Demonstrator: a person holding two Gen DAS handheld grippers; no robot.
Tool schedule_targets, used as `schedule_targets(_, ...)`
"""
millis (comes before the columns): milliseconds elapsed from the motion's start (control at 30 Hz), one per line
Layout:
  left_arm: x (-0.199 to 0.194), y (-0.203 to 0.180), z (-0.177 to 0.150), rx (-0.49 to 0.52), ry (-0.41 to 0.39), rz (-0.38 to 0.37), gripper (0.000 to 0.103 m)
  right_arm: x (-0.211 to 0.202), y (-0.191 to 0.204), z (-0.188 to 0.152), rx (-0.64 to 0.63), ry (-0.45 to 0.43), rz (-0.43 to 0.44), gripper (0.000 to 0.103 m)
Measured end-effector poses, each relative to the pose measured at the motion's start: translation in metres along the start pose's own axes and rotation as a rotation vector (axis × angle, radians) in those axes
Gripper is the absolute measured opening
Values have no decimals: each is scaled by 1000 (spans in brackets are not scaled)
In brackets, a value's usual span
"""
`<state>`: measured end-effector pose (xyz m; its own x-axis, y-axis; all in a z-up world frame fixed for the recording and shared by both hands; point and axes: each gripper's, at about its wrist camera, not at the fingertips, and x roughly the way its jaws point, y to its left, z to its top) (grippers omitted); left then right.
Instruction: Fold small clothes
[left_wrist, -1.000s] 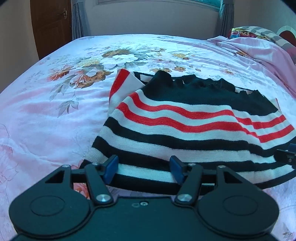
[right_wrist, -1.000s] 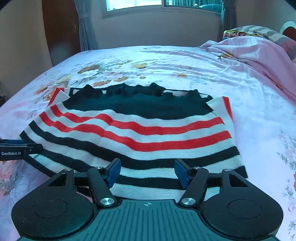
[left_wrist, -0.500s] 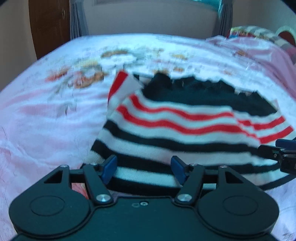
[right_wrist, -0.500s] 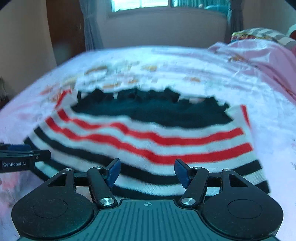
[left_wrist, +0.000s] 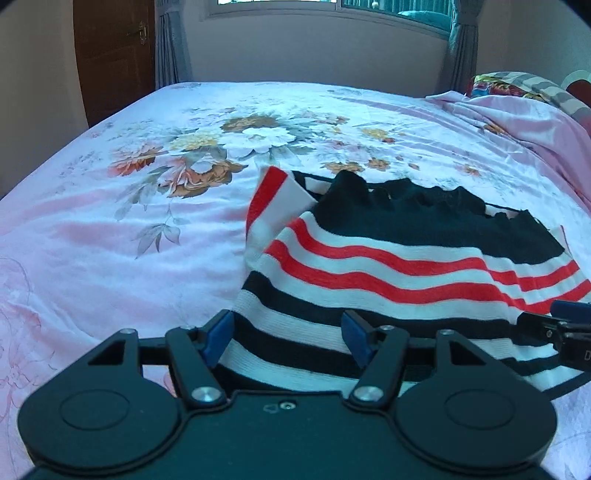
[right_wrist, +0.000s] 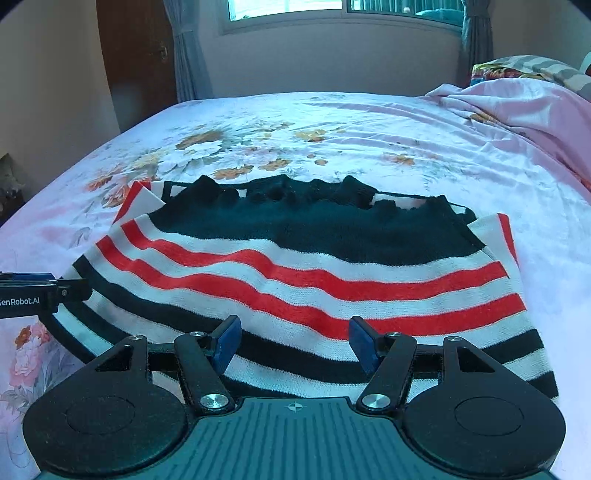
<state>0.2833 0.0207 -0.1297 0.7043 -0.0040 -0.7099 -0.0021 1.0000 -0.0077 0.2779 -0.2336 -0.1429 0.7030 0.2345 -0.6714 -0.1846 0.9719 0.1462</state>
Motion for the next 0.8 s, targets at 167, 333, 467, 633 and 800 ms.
schedule_targets(167, 2, -9, 4, 15, -2, -36, 62, 4, -3, 3, 19, -3, -7, 64)
schedule_targets(333, 11, -26, 8, 43, -1, -55, 62, 5, -8, 8, 9, -12, -28, 64)
schedule_targets(467, 19, -31, 12, 49, 2, -55, 62, 5, -26, 14, 18, -20, -64, 64)
schedule_targets(633, 34, -30, 9, 51, 30, -41, 64, 10, -41, 7, 45, 9, -84, 64)
schedule_targets(800, 28, -31, 11, 57, 34, -44, 63, 12, -39, 1, 18, 32, -87, 64)
